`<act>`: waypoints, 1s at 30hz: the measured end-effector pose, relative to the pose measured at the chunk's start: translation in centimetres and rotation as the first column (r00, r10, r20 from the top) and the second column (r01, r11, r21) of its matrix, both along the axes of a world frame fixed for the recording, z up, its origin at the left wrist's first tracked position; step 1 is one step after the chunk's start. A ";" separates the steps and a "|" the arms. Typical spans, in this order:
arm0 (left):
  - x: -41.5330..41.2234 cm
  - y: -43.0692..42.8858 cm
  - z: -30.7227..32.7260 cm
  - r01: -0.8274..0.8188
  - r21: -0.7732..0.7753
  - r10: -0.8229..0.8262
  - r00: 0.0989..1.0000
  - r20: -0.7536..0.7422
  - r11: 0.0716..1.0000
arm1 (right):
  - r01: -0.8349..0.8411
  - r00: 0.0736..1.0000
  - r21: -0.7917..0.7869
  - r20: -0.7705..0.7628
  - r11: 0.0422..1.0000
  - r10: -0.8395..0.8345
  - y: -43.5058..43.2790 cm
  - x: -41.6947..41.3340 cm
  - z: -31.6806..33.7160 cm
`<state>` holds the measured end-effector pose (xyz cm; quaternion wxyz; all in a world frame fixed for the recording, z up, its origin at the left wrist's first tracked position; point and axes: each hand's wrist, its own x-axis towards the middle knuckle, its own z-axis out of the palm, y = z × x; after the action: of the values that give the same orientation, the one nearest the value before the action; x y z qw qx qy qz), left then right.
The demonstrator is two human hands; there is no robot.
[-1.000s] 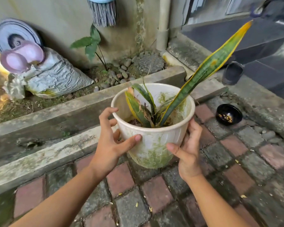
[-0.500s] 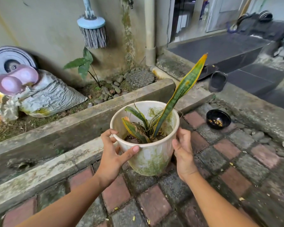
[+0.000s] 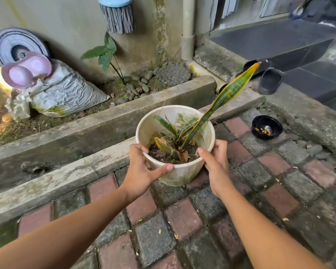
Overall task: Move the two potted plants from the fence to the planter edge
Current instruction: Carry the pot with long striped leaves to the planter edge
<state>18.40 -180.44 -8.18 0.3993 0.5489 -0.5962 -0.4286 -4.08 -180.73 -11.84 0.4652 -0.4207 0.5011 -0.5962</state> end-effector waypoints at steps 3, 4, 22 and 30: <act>-0.4 -0.3 -0.2 -0.008 -0.009 0.008 0.999 0.044 1.000 | -0.020 0.999 -0.001 -0.029 1.000 0.020 -0.3 -0.6 -0.6; -0.5 -0.5 -0.2 -0.004 -0.007 0.004 0.999 0.052 1.000 | -0.020 0.999 -0.005 -0.039 1.000 0.019 -0.4 -0.8 -0.7; -3.9 -0.8 -2.4 -0.040 -0.089 0.051 0.990 0.130 0.995 | 0.035 0.982 0.046 -0.190 0.998 -0.026 -2.6 -3.7 0.6; -0.3 -2.1 -0.1 0.171 0.064 -0.162 0.979 -0.124 0.983 | 0.107 0.971 -0.020 -0.212 0.994 -0.109 -1.8 -2.8 -0.1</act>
<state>18.10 -182.52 -8.31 0.3756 0.4853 -0.5991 -0.5142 -6.93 -182.53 -11.93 0.3738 -0.4562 0.5676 -0.5745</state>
